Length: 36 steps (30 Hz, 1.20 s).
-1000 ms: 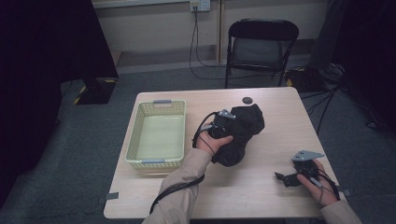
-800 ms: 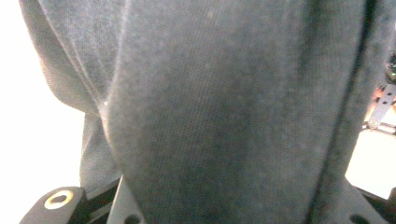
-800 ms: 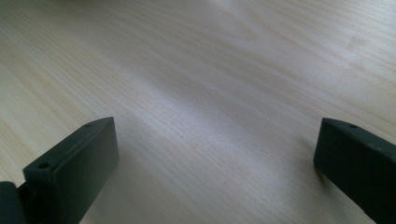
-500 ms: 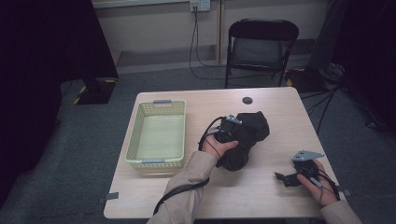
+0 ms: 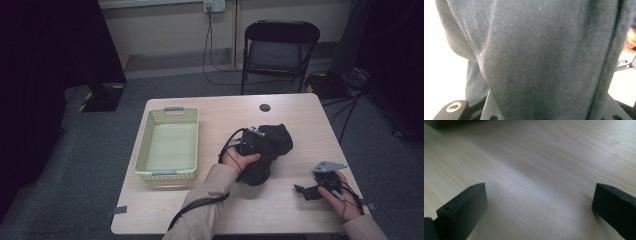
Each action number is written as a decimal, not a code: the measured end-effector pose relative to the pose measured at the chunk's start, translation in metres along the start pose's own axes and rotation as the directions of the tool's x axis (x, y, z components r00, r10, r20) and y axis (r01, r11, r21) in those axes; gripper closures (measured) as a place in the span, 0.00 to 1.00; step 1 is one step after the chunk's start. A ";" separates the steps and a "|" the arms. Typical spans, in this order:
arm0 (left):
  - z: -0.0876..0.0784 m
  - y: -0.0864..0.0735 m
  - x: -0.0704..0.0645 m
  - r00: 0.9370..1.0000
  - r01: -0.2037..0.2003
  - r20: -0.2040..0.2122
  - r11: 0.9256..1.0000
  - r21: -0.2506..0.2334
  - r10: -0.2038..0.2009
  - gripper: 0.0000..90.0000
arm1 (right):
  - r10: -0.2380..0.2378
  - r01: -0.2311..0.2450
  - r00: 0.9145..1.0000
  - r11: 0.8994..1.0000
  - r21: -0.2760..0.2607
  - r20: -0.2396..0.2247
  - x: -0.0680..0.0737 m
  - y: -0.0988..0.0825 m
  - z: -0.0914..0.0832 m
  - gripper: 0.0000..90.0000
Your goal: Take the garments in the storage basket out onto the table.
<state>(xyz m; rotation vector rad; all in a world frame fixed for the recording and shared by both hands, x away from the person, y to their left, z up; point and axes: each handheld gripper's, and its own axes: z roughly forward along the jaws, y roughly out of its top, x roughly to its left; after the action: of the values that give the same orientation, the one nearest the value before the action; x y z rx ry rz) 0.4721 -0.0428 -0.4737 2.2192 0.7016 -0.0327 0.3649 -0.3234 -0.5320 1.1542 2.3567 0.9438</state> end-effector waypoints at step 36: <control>0.017 -0.008 -0.001 0.997 -0.016 -0.075 0.997 0.074 0.021 0.42 | 0.000 0.000 1.000 1.000 0.001 0.000 0.000 0.000 0.000 0.00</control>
<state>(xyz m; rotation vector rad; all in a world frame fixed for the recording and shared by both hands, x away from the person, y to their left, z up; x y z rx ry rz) 0.4706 -0.0510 -0.4900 2.3067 0.7316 0.0353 0.3648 -0.3234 -0.5320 1.1548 2.3571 0.9431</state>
